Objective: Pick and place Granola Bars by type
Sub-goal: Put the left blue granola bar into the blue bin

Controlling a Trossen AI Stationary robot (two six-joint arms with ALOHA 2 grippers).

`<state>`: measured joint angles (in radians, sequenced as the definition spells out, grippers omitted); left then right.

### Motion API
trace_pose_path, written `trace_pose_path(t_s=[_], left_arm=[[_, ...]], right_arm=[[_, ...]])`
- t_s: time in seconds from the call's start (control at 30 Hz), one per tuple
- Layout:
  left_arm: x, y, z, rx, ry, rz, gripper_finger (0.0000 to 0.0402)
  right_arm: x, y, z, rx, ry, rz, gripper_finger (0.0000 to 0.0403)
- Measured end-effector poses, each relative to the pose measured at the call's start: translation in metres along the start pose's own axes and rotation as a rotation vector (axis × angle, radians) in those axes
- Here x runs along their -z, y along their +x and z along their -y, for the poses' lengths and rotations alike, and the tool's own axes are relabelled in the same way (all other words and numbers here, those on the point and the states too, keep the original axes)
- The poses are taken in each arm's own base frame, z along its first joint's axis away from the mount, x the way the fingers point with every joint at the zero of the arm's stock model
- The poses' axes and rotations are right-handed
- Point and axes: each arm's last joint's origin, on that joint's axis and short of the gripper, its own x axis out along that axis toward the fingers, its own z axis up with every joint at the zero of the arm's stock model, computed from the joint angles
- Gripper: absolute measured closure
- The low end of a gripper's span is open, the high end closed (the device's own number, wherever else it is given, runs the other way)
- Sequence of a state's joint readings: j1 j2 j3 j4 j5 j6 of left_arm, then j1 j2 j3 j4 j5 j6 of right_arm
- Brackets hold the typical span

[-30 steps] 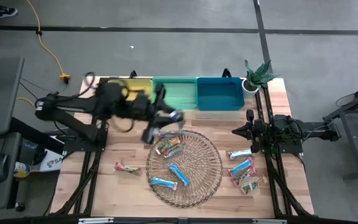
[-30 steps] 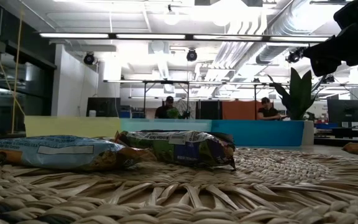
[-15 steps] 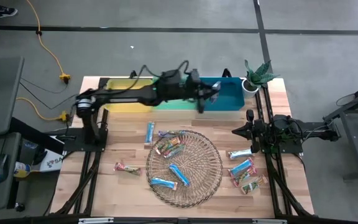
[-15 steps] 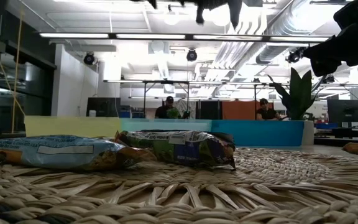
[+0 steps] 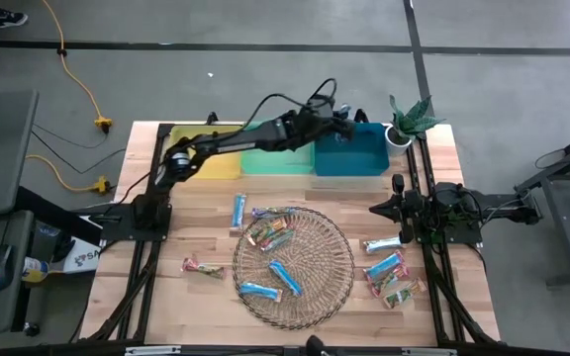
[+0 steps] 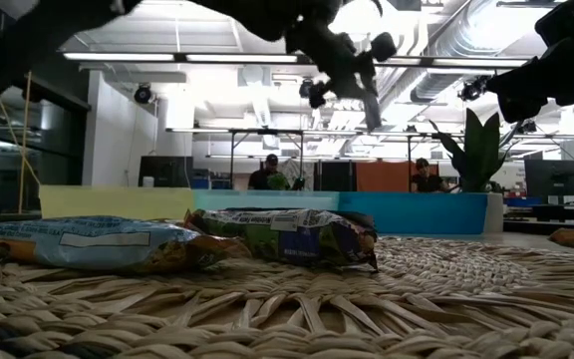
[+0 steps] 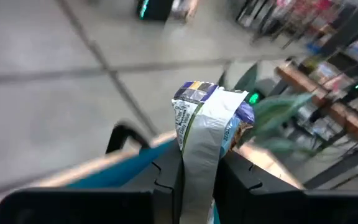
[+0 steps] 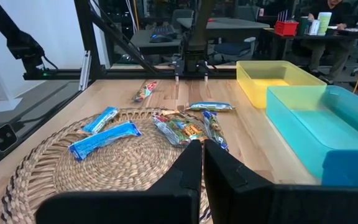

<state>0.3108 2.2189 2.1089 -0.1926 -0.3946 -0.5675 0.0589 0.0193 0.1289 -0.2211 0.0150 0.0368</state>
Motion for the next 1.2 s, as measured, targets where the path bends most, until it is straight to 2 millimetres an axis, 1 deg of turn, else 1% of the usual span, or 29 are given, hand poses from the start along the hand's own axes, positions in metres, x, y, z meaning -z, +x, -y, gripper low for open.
trace_pose_path(t_s=[0.1, 0.2, 0.33, 0.47, 0.6, 0.73, 0.9, 1.0, 1.1, 1.2], left_arm=[[0.007, 0.015, -0.001, -0.002, -0.036, -0.033, 0.0339], [0.024, 0.028, -0.003, -0.032, -0.056, -0.084, 0.0339], [0.050, 0.043, -0.012, -0.091, -0.083, -0.166, 0.0339], [0.072, 0.052, -0.026, -0.175, -0.117, -0.249, 0.0339], [0.085, 0.061, -0.037, -0.223, -0.119, -0.277, 0.0339], [0.084, 0.064, -0.043, -0.225, -0.127, -0.293, 0.0339], [0.090, 0.071, -0.053, -0.229, -0.128, -0.338, 0.0339], [0.086, 0.072, -0.054, -0.208, -0.133, -0.334, 0.0339], [0.084, 0.073, -0.055, -0.182, -0.094, -0.341, 0.0337], [0.083, 0.073, -0.053, -0.157, -0.066, -0.327, 0.0322]], right_arm=[[0.000, 0.000, 0.000, 0.002, 0.000, 0.000, 0.0402], [0.000, 0.000, 0.000, 0.000, 0.000, -0.002, 0.0402], [0.000, 0.000, 0.000, 0.001, 0.000, -0.002, 0.0402], [0.000, 0.000, 0.000, 0.001, 0.000, -0.002, 0.0402], [0.000, 0.000, 0.000, 0.001, 0.000, -0.002, 0.0402], [0.000, 0.000, 0.000, 0.001, 0.000, -0.001, 0.0402], [0.000, 0.000, 0.000, 0.000, 0.000, -0.001, 0.0402], [0.000, 0.000, 0.000, 0.000, 0.000, -0.001, 0.0402], [0.000, 0.000, 0.000, 0.000, 0.000, -0.001, 0.0402], [0.000, 0.000, 0.000, 0.000, 0.000, -0.001, 0.0402]])
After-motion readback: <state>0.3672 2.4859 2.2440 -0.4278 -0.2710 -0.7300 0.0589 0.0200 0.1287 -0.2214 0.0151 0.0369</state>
